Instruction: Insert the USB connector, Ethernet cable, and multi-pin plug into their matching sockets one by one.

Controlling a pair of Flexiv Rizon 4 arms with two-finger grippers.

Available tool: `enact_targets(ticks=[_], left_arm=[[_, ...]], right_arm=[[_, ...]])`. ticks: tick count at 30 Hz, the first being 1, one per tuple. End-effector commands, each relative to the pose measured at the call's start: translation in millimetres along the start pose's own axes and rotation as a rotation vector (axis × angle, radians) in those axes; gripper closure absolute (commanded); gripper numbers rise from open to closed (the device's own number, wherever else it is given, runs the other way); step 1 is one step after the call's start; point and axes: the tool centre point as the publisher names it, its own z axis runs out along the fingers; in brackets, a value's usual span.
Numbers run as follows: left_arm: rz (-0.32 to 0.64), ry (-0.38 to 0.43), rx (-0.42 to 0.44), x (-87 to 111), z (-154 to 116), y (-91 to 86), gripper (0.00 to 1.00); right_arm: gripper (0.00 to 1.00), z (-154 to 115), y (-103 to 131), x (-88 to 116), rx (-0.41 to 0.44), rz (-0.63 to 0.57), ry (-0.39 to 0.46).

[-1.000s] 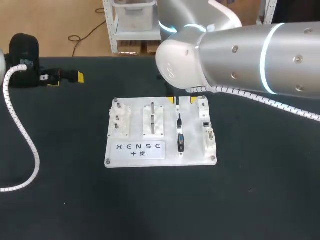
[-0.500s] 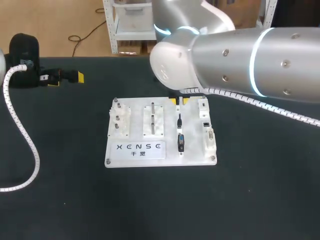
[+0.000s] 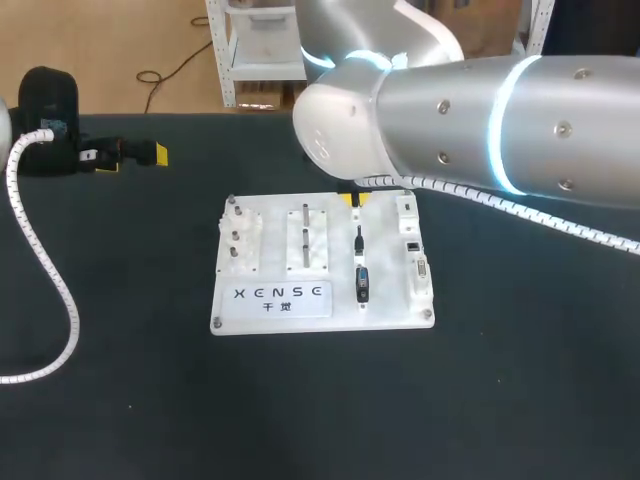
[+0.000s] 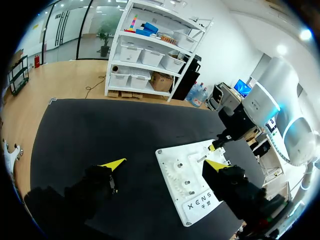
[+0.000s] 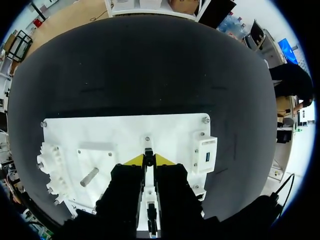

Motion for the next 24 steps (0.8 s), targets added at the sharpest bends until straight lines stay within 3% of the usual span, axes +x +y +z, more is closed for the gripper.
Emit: enact_targets(ticks=[1, 11, 24], left_arm=[[-0.001, 0.006, -0.007, -1.2, 0.0, -1.3, 0.00], [-0.001, 0.006, -0.007, -1.2, 0.0, -1.3, 0.00], [-0.001, 0.006, -0.007, -1.2, 0.0, -1.3, 0.00]], right_arm=[[1.00, -16.5, -11.3, 7.5, -0.020, 0.003, -0.049], [1.00, -35.0, -33.0, 12.2, -0.025, 0.016, -0.100], [1.00, -21.1, -73.6, 22.0, 0.011, 0.071, -0.080]])
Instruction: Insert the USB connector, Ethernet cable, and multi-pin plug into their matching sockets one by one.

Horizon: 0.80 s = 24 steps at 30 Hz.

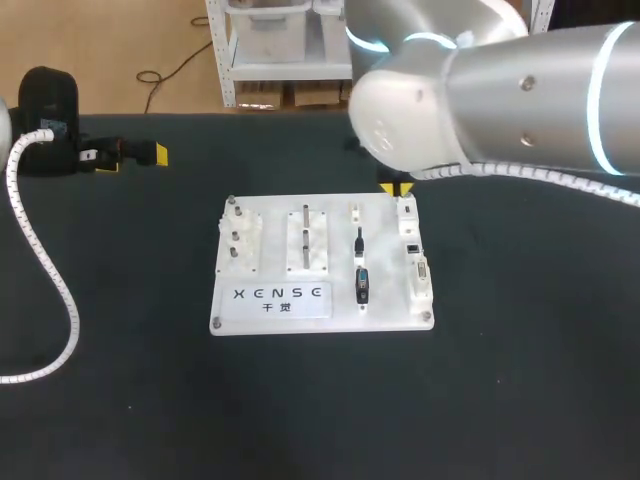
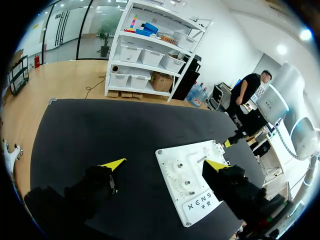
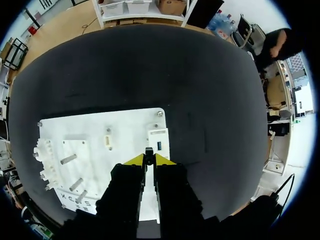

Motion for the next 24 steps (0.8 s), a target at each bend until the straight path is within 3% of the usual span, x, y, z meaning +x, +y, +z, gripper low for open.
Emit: enact_targets(ticks=[1, 24], left_arm=[[-0.001, 0.006, -0.007, -1.2, 0.0, -1.2, 0.00], [-0.001, 0.006, -0.007, -1.2, 0.0, -1.2, 0.00]], right_arm=[[1.00, 3.9, -11.3, 7.2, -0.009, 0.010, -0.061], [1.00, 20.3, -15.2, 4.5, -0.009, 0.029, -0.044]])
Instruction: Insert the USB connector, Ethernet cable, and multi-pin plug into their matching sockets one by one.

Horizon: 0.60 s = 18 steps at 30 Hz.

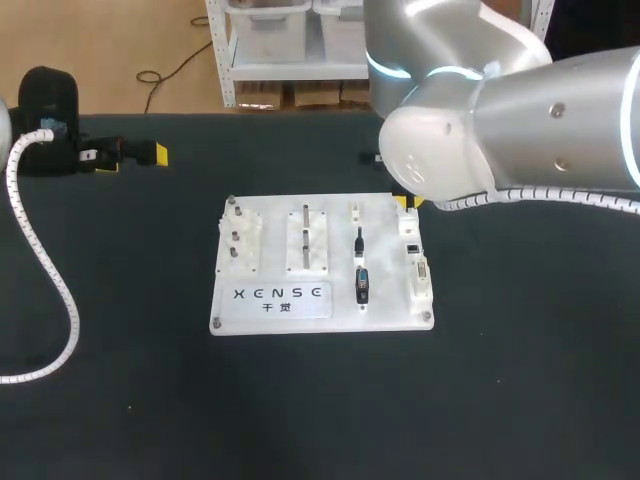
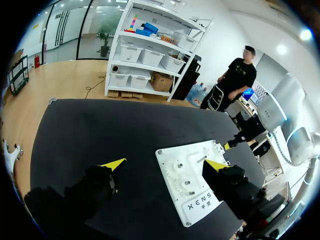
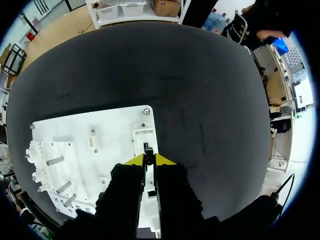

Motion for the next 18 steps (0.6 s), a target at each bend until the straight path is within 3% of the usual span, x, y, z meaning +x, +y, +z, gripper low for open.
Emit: enact_targets(ticks=[1, 18], left_arm=[[-0.001, 0.006, -0.007, -1.2, 0.0, -1.3, 0.00], [-0.001, 0.006, -0.007, -1.2, 0.0, -1.3, 0.00]], right_arm=[[1.00, 1.6, -0.1, 1.0, -0.005, 0.000, -0.008], [1.00, 6.1, -0.4, 1.0, -0.008, -0.008, -0.008]])
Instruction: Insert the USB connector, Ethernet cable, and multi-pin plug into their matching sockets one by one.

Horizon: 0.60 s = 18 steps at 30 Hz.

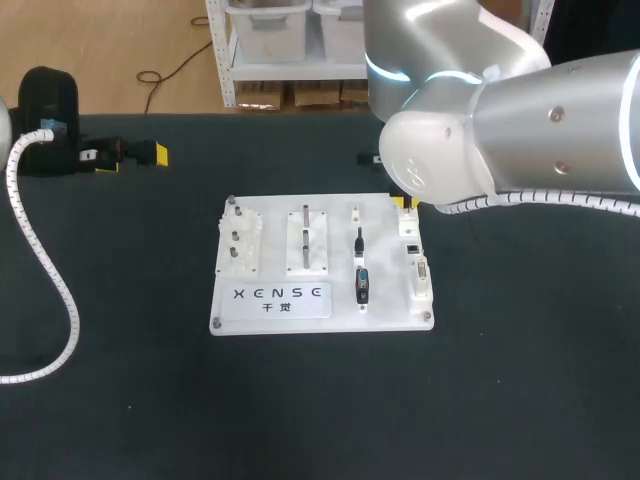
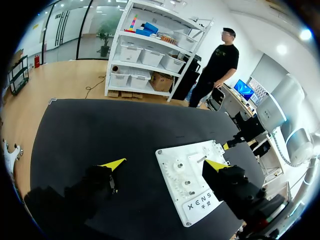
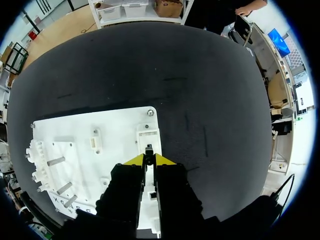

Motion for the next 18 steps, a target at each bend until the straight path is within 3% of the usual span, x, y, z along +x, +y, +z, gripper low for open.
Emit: enact_targets(ticks=[1, 18], left_arm=[[-0.001, 0.006, -0.007, -1.2, 0.0, -1.3, 0.00], [-0.001, 0.006, -0.007, -1.2, 0.0, -1.3, 0.00]], right_arm=[[1.00, 3.3, -3.7, 1.8, -0.001, 0.004, -0.003], [1.00, 4.5, -1.0, 1.7, -0.011, -0.013, 0.002]])
